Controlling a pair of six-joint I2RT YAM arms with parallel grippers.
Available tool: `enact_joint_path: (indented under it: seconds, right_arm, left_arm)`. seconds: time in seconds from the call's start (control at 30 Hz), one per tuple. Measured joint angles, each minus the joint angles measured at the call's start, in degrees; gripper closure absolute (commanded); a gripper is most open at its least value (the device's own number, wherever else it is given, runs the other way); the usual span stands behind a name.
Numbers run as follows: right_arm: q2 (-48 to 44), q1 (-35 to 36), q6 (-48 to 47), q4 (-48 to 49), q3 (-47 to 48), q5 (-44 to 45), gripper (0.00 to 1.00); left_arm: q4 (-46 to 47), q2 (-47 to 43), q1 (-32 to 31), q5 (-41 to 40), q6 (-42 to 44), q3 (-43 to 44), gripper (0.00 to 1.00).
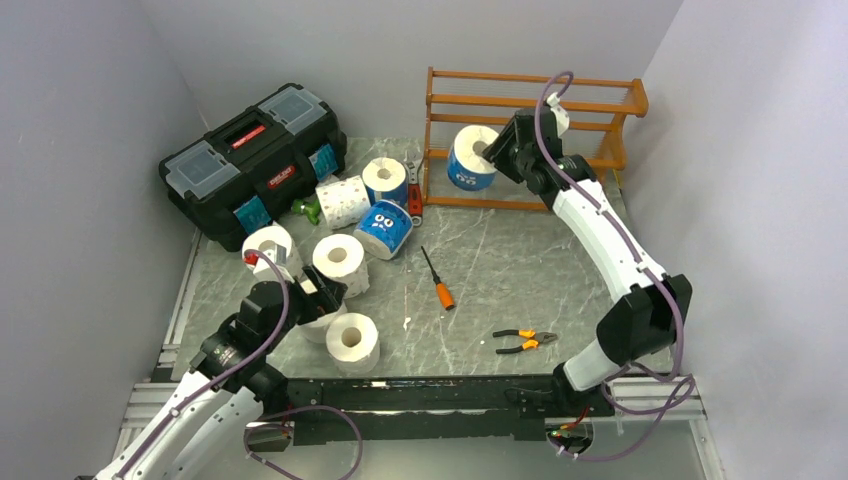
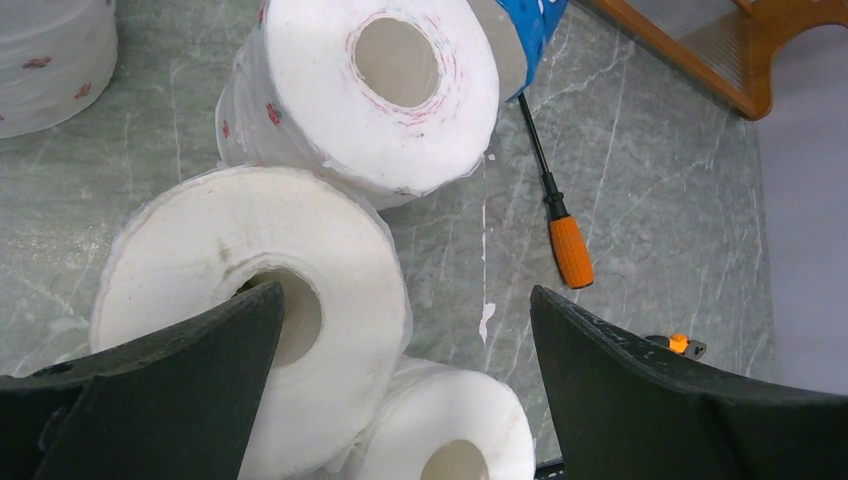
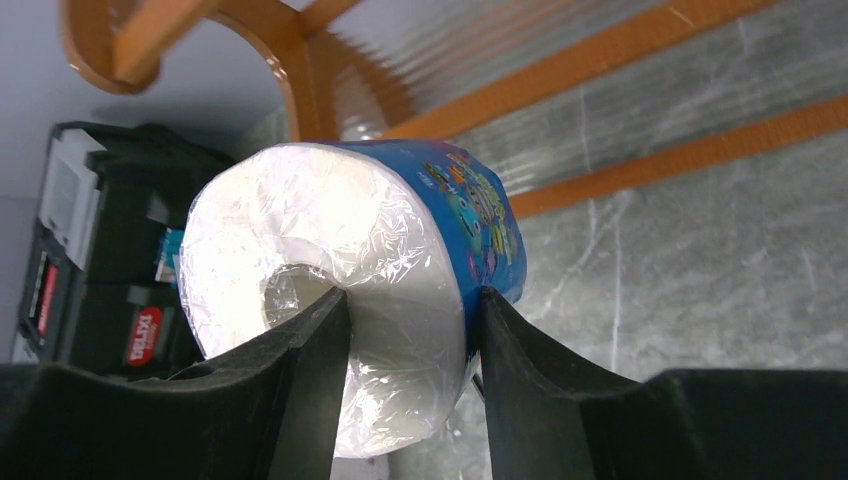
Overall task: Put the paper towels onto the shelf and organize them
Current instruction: Pick up the paper towel from the center of the board, then place the paper towel on the shelf.
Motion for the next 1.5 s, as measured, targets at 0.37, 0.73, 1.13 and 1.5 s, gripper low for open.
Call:
enact_joint_path:
  seconds: [0.37,0.73,1.13,1.5]
  right_arm:
    - [10.69,-0.07,-0.63,-1.03,12.04,0.39,0.68]
    - [14.75,-0.09,-0.20,-3.39,16.81,0.15,0.68]
    - [21.62,-0.11,1.31,-4.59,23.43,-0.02,0.68]
    - [23.23,-0.11,2.82,-5.51,26.01,0.15,0.66]
  left_arm:
    - [-0.98,0.28,0.00,0.00,-0.04,0.11,0.01]
    - [-0.90,1.51,0.00,0.31,-0.07,0.15,0.01]
    - [-1.27,1.01,0.00,0.46,-0.07,0.39,0.01]
    - [-0.94,1.88,0.00,0.76,-0.11,0.44,0.01]
